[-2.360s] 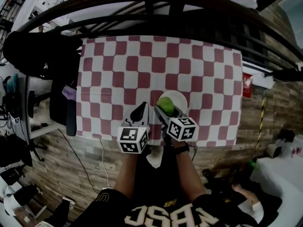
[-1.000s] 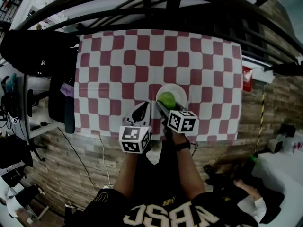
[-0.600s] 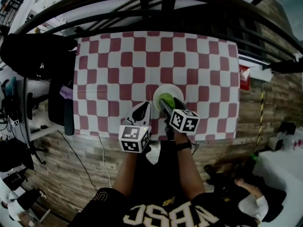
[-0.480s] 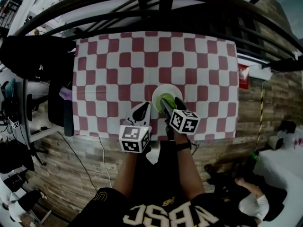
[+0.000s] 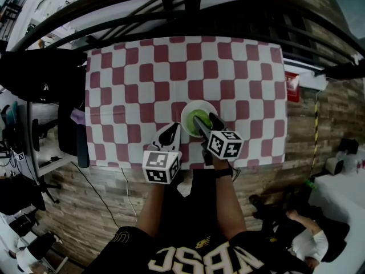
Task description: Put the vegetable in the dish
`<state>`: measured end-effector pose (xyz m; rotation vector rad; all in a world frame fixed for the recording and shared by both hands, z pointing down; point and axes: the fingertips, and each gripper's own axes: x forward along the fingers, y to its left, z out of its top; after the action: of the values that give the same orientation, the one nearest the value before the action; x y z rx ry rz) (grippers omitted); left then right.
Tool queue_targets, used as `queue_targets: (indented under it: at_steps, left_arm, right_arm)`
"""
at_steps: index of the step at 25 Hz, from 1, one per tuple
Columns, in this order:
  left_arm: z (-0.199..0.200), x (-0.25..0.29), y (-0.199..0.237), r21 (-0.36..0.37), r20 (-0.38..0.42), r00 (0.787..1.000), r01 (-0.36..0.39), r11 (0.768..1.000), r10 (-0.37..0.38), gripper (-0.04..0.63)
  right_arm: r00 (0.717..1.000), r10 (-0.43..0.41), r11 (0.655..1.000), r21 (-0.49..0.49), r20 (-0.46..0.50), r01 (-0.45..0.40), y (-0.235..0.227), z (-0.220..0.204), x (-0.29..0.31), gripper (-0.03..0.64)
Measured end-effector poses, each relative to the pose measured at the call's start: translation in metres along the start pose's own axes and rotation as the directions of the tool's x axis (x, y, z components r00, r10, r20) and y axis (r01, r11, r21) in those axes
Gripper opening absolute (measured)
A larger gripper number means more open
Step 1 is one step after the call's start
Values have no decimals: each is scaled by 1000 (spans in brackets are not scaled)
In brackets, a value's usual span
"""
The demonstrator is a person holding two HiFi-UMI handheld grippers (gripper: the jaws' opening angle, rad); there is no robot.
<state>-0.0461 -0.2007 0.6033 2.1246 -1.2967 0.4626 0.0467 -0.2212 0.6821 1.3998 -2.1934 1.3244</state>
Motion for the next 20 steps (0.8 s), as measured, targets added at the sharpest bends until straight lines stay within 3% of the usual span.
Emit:
queue_targets:
  at_steps: [2,5,13,17,20]
  left_arm:
    - [0,0,1,-2,-3,1000,0,1000,0,23]
    - [0,1,1,0,-2,1000,5,1000,-5,23]
    - [10,-2,3,0,24,1000,16,1000,-16,23]
    - [30,-14,3,13,72,997,25,1000,-26,23]
    - [50,-27,1,32,124,992,34,999,-38,23]
  right_arm:
    - [998,-59,998,-3,14,59,-13,2,-4,299]
    - [997,-80,997,-12,15,80,-23,3,-5,219]
    - [990,-138,987,-83,19,139,-18,9,-5,216]
    - [991,-116,987,-105,62,122,6,25,-18,213]
    - [979,-149,972,-161,135,171,28,49,-36,171]
